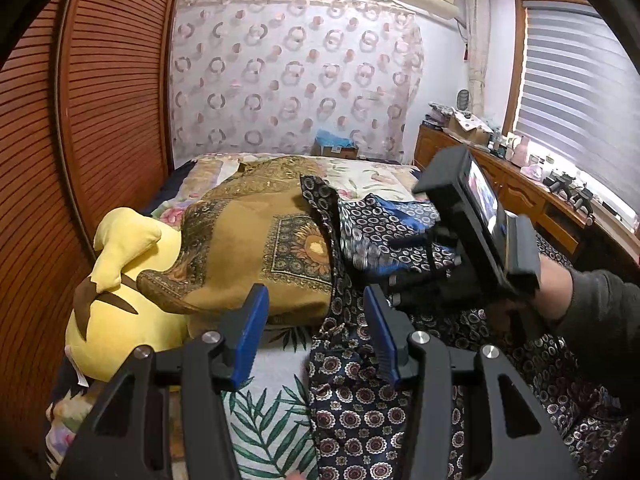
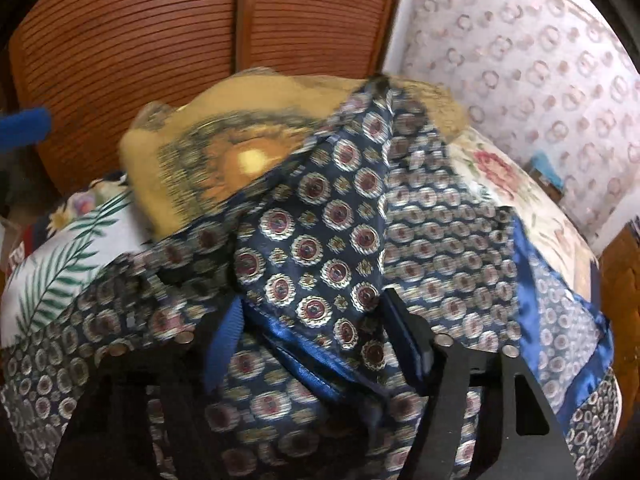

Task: Fold small clothes

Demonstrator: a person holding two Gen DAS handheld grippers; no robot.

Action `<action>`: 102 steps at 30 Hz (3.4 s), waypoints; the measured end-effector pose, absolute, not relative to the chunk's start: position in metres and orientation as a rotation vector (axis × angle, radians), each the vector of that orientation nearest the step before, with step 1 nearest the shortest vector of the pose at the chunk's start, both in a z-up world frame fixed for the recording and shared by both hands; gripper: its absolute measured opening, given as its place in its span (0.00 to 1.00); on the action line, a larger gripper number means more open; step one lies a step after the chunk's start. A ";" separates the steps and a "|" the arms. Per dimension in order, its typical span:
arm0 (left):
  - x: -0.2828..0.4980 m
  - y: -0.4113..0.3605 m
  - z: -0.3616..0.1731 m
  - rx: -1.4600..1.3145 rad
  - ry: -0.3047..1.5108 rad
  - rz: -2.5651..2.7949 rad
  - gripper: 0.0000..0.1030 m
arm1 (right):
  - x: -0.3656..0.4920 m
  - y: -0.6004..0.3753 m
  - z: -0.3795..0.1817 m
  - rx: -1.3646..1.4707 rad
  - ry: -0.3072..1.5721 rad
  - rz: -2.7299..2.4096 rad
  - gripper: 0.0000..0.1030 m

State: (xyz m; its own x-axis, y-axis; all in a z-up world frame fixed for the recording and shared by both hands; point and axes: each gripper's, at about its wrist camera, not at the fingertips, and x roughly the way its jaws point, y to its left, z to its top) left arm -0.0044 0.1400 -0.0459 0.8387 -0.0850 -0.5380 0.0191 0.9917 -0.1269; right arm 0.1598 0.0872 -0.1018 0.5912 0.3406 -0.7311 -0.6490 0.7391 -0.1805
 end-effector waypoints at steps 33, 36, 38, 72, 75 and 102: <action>0.125 0.056 -0.066 0.023 0.743 -0.192 0.47 | 0.082 -0.170 -0.034 -0.104 0.627 0.253 0.64; 0.151 0.057 -0.064 0.033 0.764 -0.158 0.47 | 0.065 -0.204 -0.039 -0.068 0.634 0.190 0.64; 0.167 0.058 -0.067 0.032 0.786 -0.145 0.47 | 0.054 -0.222 -0.042 -0.047 0.639 0.146 0.64; 0.206 0.047 -0.075 0.026 0.859 -0.145 0.47 | -0.008 -0.346 -0.063 0.137 0.659 -0.076 0.65; 0.175 0.042 -0.065 0.015 0.825 -0.201 0.47 | -0.008 -0.355 -0.067 0.128 0.677 -0.093 0.65; 0.098 -0.007 -0.102 0.127 0.872 -0.331 0.50 | -0.018 -0.373 -0.083 0.085 0.764 -0.098 0.02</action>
